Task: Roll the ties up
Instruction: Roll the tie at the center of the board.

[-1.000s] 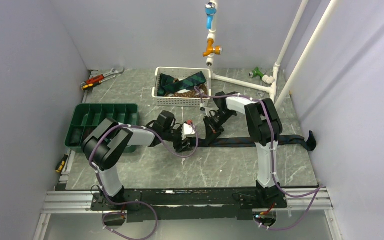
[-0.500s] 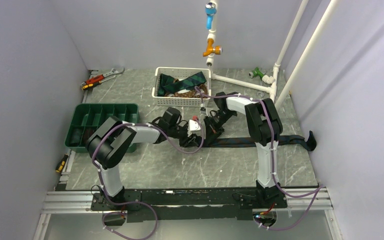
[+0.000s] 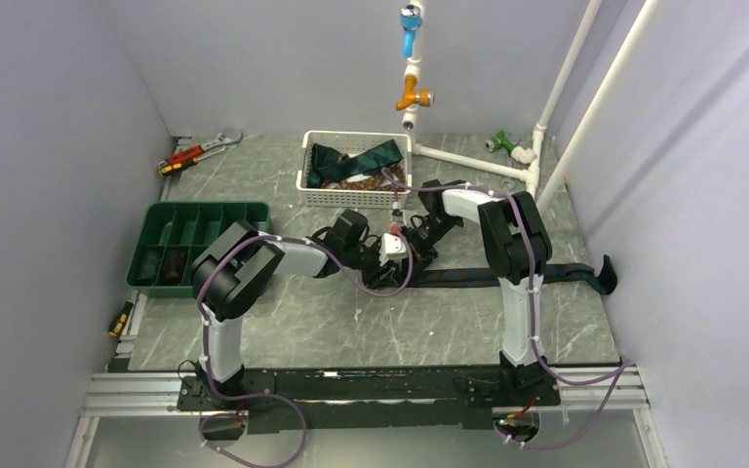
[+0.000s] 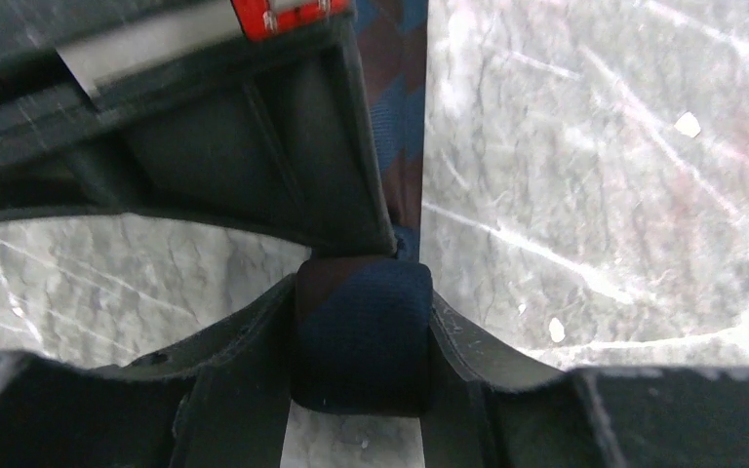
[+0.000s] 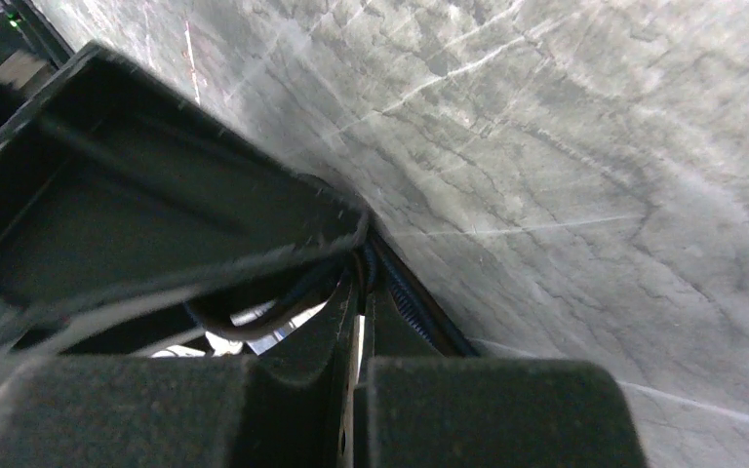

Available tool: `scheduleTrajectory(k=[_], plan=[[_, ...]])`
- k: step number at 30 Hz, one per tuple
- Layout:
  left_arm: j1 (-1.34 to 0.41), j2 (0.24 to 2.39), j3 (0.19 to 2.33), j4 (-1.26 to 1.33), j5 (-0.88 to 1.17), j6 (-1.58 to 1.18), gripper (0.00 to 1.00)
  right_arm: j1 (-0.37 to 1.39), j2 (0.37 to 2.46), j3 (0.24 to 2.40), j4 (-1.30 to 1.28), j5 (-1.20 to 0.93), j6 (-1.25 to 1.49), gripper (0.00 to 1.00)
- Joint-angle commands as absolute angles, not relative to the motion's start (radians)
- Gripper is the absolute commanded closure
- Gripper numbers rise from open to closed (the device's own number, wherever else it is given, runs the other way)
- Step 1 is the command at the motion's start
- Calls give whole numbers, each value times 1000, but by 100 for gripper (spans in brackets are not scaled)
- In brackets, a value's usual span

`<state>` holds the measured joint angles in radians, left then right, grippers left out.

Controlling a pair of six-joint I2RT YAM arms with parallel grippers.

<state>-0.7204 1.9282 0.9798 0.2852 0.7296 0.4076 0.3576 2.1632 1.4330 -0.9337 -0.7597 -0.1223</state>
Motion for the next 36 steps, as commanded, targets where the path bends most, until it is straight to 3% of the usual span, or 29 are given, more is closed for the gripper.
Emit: scheduleTrajectory(k=[1, 6, 12, 15, 25, 36], plan=[[-722, 1949, 956, 256, 692, 453, 51, 370, 2191, 1403, -884, -687, -148, 100], [-721, 1947, 955, 203, 649, 466, 61, 367, 2167, 1418, -909, -728, -148, 96], [-723, 1930, 961, 126, 603, 502, 65, 308, 2080, 1435, -978, -790, -135, 73], [-726, 1930, 964, 108, 592, 508, 65, 266, 2045, 1432, -991, -859, -123, 67], [-743, 1950, 1008, 48, 564, 502, 66, 288, 2058, 1431, -940, -1042, -26, 62], [-744, 1949, 1008, 37, 572, 506, 66, 313, 2093, 1408, -910, -956, -2, 62]])
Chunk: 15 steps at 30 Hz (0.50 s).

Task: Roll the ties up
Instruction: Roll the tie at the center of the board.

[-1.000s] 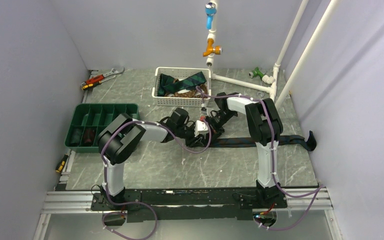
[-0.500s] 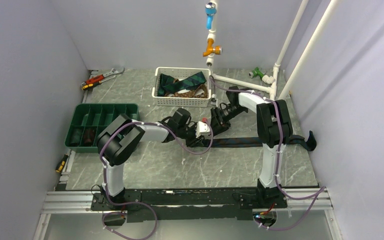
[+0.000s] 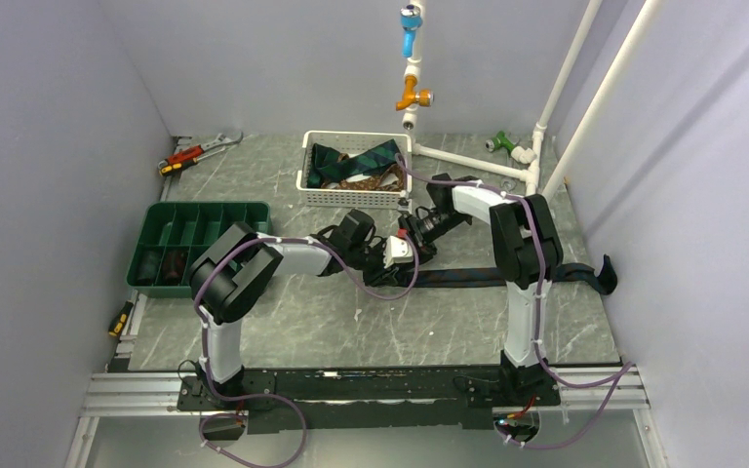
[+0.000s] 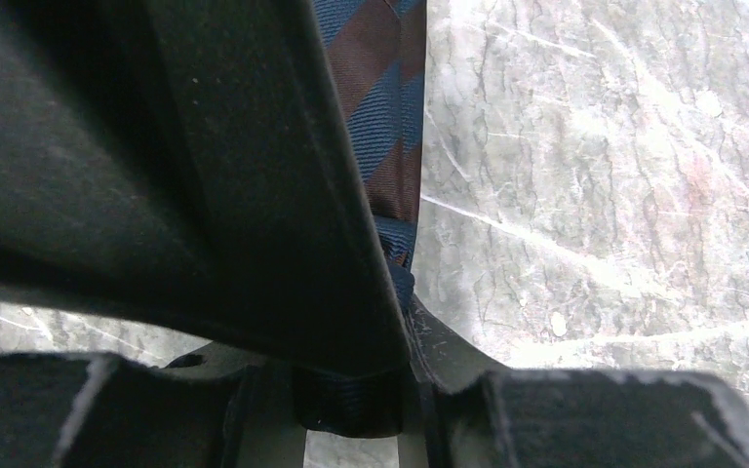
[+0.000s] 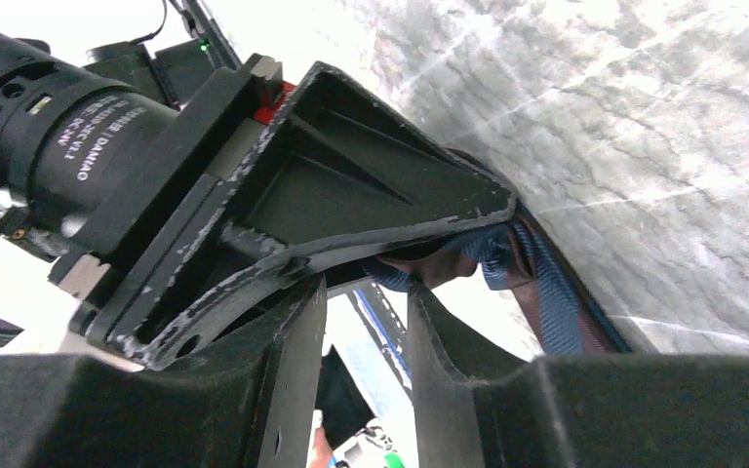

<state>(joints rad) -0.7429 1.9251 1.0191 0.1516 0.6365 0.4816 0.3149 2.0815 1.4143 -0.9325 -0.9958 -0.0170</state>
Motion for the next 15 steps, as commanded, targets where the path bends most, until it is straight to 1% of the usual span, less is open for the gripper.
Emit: scheduleTrajectory(k=[1, 7, 12, 15], plan=[[-743, 1948, 1007, 36, 574, 505, 66, 313, 2093, 1408, -903, -939, -2, 61], [-742, 1947, 1008, 43, 580, 501, 65, 315, 2090, 1400, -883, -911, 37, 61], [-745, 1944, 1007, 43, 583, 503, 66, 313, 2096, 1407, -906, -808, 25, 60], [-745, 1947, 1009, 41, 583, 503, 66, 314, 2092, 1413, -892, -838, 42, 59]])
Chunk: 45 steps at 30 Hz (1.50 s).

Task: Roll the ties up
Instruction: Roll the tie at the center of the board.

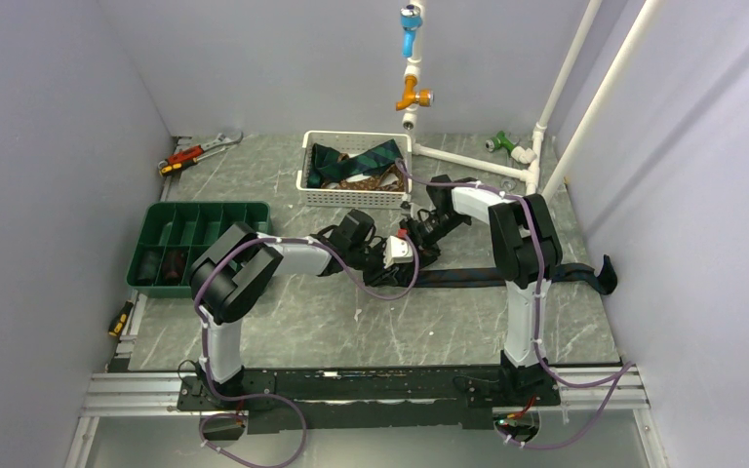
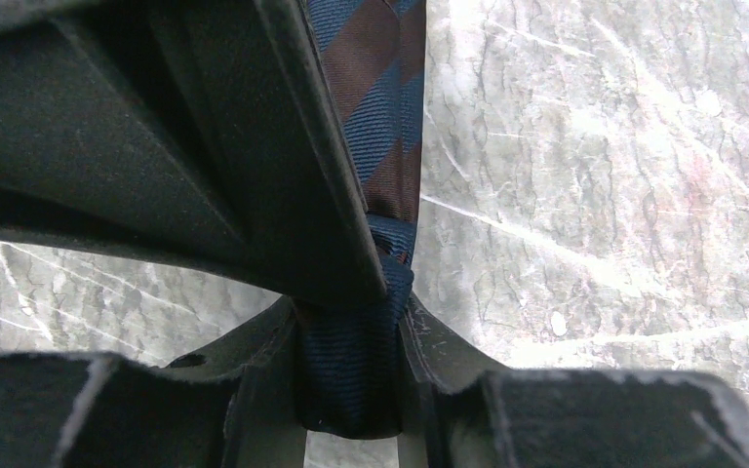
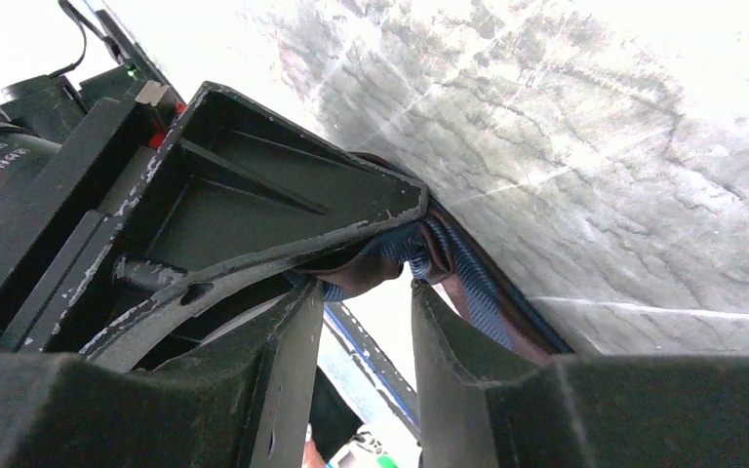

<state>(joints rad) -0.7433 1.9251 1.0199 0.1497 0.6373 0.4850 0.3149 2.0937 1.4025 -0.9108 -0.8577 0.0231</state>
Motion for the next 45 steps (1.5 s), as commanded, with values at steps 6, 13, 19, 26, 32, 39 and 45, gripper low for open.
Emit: scheduleTrajectory(k=[6, 13, 19, 26, 32, 39, 45], plan=[[-745, 1949, 1014, 32, 580, 507, 65, 317, 2102, 1437, -910, -939, 17, 67], [-744, 1953, 1014, 34, 579, 501, 65, 325, 2105, 1450, -931, -985, 9, 59], [-745, 1949, 1013, 34, 577, 500, 65, 328, 2139, 1441, -916, -851, 25, 68], [-745, 1947, 1003, 34, 579, 497, 64, 308, 2119, 1430, -920, -835, 9, 100], [-739, 1917, 969, 84, 614, 495, 55, 277, 2126, 1424, -965, -814, -75, 100], [-726, 1829, 865, 315, 724, 463, 29, 235, 2238, 1418, -970, -770, -174, 100], [-720, 1853, 843, 420, 696, 411, 24, 226, 2227, 1401, -949, -745, -206, 100]])
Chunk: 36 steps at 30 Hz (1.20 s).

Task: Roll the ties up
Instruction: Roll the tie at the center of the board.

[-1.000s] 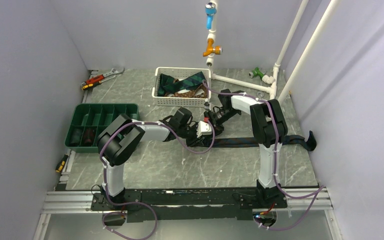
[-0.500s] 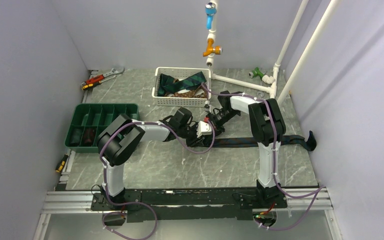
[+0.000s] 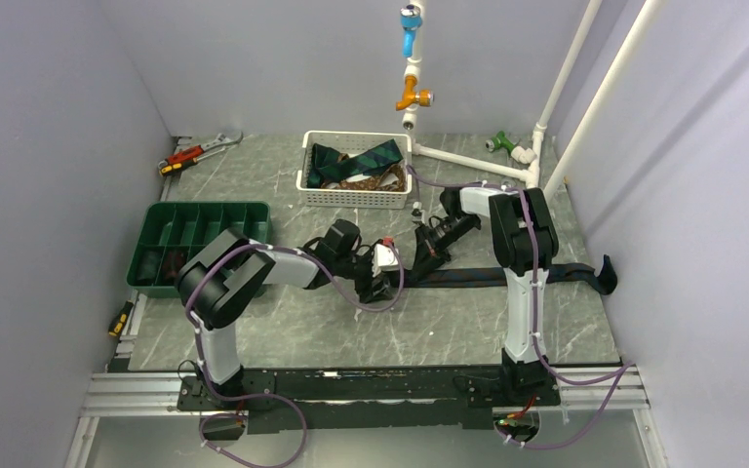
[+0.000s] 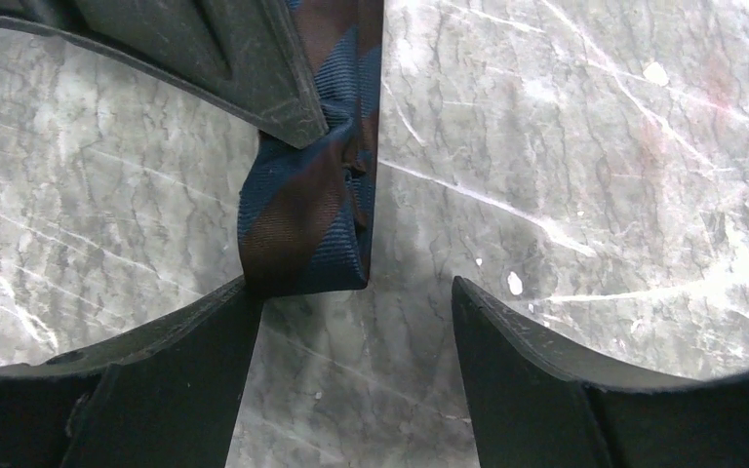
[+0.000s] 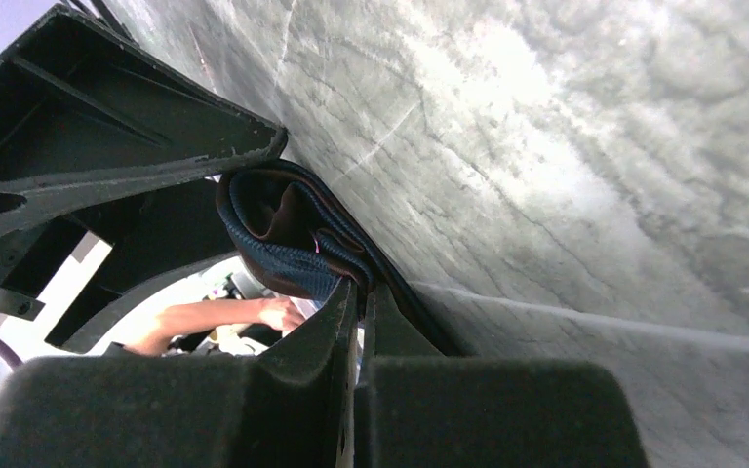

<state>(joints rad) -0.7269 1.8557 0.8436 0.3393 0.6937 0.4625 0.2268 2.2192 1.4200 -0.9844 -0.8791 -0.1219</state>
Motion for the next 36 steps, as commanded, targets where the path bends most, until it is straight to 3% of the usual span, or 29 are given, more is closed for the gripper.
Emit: scheduleTrajectory(k=[1, 6, 12, 14, 20, 24, 28, 30, 33, 36], plan=[[-720, 1868, 852, 430, 681, 394, 22, 225, 2220, 1396, -943, -746, -204, 100], [-726, 1938, 903, 470, 644, 351, 16, 231, 2183, 1373, -909, -769, -196, 100], [-747, 1993, 961, 444, 637, 397, 18, 253, 2158, 1377, -904, -802, -204, 100], [-752, 2007, 984, 401, 622, 425, 26, 262, 2151, 1385, -907, -817, -199, 100], [-744, 1929, 902, 276, 605, 562, 61, 268, 2123, 1427, -947, -862, -180, 100], [-729, 1861, 839, 231, 613, 602, 70, 269, 2135, 1443, -992, -852, -198, 100], [-726, 1857, 836, 215, 600, 577, 67, 307, 2165, 1418, -959, -807, -191, 100], [-725, 1858, 840, 221, 598, 555, 59, 326, 2183, 1400, -941, -780, -188, 100], [-705, 1839, 816, 257, 630, 517, 36, 333, 2186, 1368, -904, -715, -174, 100], [-671, 1807, 763, 341, 670, 469, 30, 330, 2185, 1353, -890, -644, -178, 100]])
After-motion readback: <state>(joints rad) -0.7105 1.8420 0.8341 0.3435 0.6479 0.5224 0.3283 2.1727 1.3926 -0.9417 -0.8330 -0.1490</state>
